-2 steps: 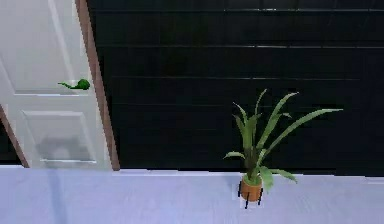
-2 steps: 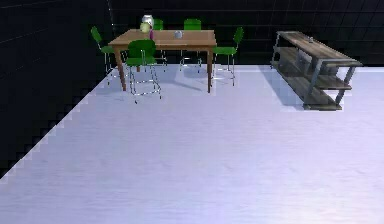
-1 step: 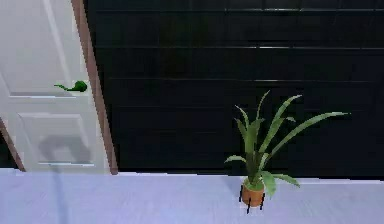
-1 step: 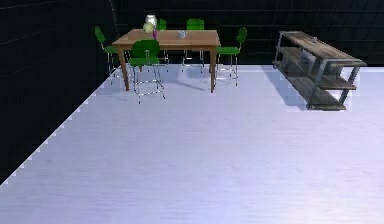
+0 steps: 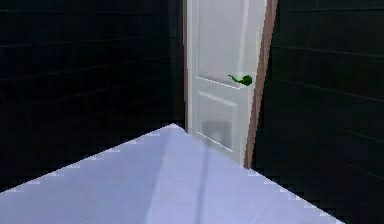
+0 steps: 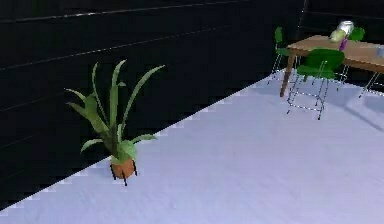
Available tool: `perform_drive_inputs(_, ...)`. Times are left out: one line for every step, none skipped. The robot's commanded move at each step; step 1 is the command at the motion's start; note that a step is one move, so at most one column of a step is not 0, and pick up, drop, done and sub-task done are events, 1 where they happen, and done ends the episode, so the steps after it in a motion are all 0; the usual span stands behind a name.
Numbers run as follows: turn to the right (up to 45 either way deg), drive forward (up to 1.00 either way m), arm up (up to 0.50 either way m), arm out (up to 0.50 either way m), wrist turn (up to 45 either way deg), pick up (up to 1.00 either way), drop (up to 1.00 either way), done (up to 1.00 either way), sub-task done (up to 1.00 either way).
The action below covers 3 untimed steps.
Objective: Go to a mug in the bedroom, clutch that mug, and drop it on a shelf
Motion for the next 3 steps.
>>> perform_drive_inputs(-33.0, 0.0, 0.0, 0.0, 0.0, 0.0, 0.0, 0.0, 0.0)
perform_drive_inputs(0.0, 0.9, 0.0, 0.0, 0.0, 0.0, 0.0, 0.0, 0.0)
perform_drive_inputs(-45.0, 0.0, 0.0, 0.0, 0.0, 0.0, 0.0, 0.0, 0.0)
